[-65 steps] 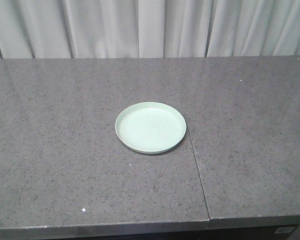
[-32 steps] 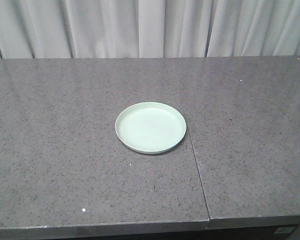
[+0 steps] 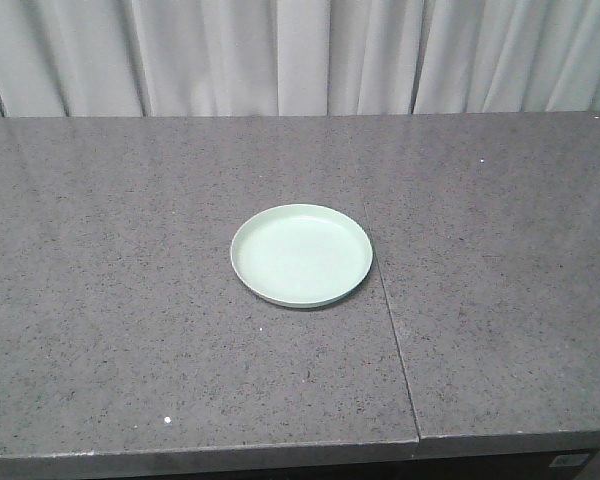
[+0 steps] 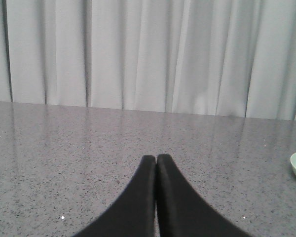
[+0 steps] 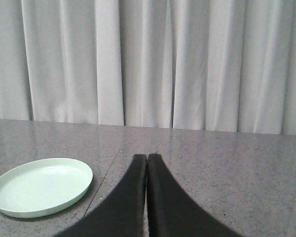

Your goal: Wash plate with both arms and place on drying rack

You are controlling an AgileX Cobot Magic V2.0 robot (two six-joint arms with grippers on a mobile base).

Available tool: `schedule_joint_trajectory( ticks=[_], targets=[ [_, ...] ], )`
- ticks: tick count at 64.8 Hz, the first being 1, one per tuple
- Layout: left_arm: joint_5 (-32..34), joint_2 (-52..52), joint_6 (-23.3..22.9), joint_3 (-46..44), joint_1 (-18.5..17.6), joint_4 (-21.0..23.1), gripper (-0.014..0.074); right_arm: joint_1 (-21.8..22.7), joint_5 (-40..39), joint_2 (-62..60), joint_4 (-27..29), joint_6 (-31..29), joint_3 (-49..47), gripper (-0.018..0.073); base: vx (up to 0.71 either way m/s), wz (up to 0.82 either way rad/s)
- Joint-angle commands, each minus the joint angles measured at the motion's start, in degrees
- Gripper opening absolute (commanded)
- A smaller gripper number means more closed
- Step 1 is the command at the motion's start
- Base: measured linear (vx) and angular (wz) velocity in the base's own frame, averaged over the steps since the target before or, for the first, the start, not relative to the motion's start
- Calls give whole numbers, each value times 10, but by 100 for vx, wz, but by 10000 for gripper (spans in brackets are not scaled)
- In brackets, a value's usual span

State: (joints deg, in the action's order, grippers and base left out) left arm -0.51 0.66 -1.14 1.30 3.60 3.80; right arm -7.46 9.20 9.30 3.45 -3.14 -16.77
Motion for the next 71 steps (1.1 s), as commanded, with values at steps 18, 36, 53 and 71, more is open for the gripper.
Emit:
schedule_joint_trajectory(
  ticks=[18, 36, 53, 71],
  targets=[
    [40, 8, -5, -16, 1, 1, -6, 2, 140, 199, 3, -28, -238, 14, 0, 0],
    [40, 8, -5, -16, 1, 1, -6, 2, 278, 341, 72, -153, -357, 268, 0, 0],
    [40, 8, -5, -16, 1, 1, -6, 1, 348, 454, 141, -245, -420, 459, 0, 0],
    [40, 8, -5, -16, 1, 1, -6, -76, 364, 570, 55, -193, -478, 456, 0, 0]
  ],
)
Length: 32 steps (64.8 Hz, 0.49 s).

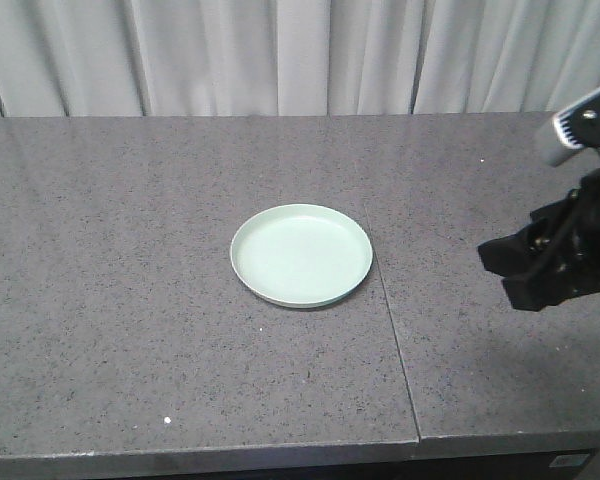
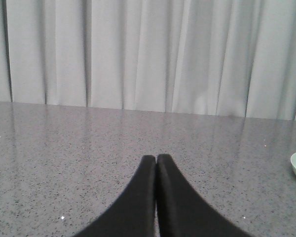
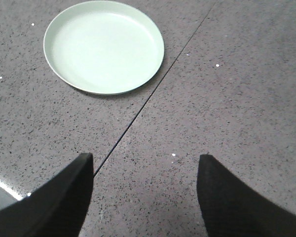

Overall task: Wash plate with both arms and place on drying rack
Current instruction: 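Move the right gripper down to the rim of the pale green plate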

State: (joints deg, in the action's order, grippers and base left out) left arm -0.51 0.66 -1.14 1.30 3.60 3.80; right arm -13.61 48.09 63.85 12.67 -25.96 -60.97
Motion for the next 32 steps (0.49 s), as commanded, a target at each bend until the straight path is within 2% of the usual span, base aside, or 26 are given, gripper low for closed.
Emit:
schedule_joint_trajectory(
  ticks=[1, 9, 32],
  targets=[
    [40, 8, -5, -16, 1, 1, -6, -17, -22, 31, -45, 42, -42, 456, 0, 0],
    [40, 8, -5, -16, 1, 1, -6, -23, -2, 88, -60, 73, -81, 456, 0, 0],
    [40, 8, -5, -16, 1, 1, -6, -23, 72, 238, -54, 121, -205, 456, 0, 0]
  ],
)
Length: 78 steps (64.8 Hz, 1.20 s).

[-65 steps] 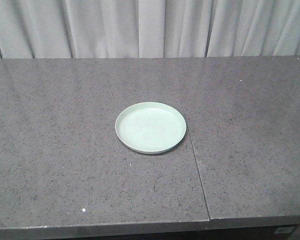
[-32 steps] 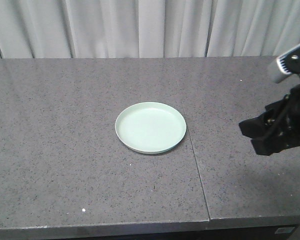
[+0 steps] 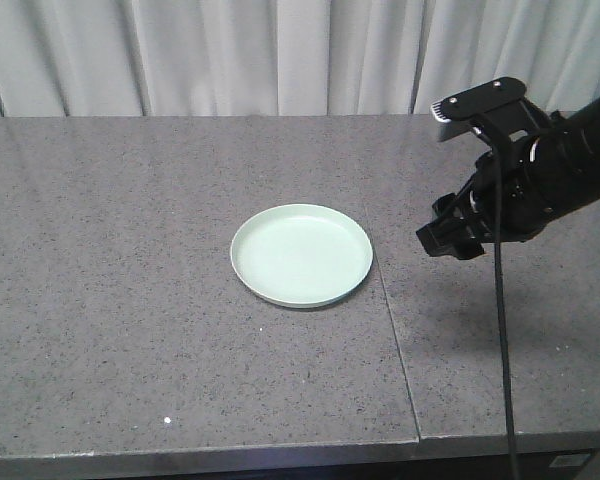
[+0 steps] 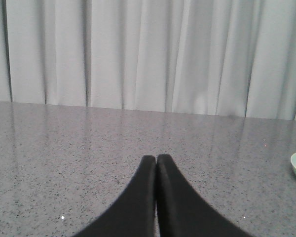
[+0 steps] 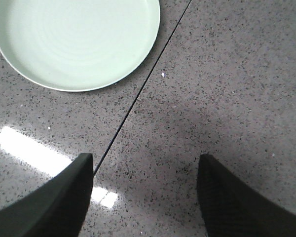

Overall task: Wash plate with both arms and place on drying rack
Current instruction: 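Move the right gripper down to the rim of the pale green plate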

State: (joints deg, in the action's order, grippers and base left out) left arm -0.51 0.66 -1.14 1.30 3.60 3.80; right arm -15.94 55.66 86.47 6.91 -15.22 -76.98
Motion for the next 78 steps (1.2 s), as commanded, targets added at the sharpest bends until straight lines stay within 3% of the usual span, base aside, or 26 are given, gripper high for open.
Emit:
schedule_joint_trajectory(
  ticks=[1, 29, 54, 78],
  targets=[
    [40, 8, -5, -16, 1, 1, -6, 0, -1, 17, 5, 16, -49, 456, 0, 0],
    [40, 8, -5, -16, 1, 1, -6, 0, 13, 163, 93, 17, -173, 439, 0, 0],
    [40, 8, -5, -16, 1, 1, -6, 0, 7, 258, 95, 17, -245, 410, 0, 0],
    [40, 8, -5, -16, 1, 1, -6, 0, -34, 303, 94, 18, -258, 410, 0, 0]
  ],
)
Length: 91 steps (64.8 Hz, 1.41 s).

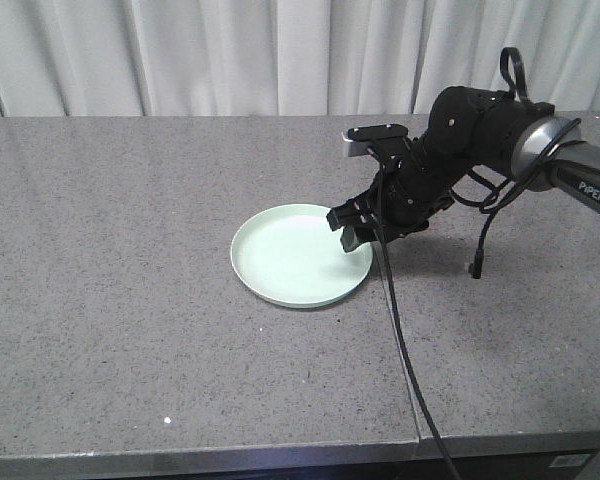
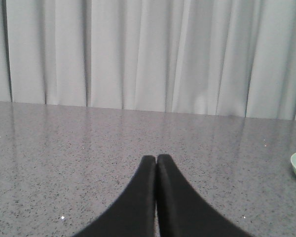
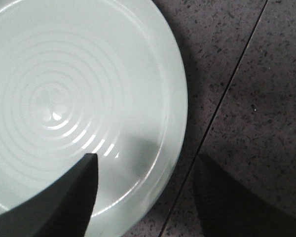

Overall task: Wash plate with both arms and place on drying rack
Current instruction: 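Move the right gripper down to the rim of the pale green plate, then close the right gripper on the plate rim and lift it up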

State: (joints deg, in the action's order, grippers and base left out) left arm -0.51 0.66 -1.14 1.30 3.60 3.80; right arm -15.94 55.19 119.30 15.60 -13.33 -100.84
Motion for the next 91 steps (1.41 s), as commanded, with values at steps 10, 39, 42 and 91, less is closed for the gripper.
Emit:
schedule_joint_trajectory(
  ticks=[10, 39, 42, 91],
  targets=[
    [40, 8, -5, -16, 1, 1, -6, 0, -35, -16, 8, -1, -19, 410, 0, 0],
    [40, 8, -5, -16, 1, 1, -6, 0, -33, -9, 10, -2, -19, 264, 0, 0],
    [40, 8, -5, -16, 1, 1, -6, 0, -33, -9, 10, -2, -19, 227, 0, 0],
    [40, 8, -5, -16, 1, 1, -6, 0, 2, -9, 10, 11, -19, -8, 0, 0]
  ],
)
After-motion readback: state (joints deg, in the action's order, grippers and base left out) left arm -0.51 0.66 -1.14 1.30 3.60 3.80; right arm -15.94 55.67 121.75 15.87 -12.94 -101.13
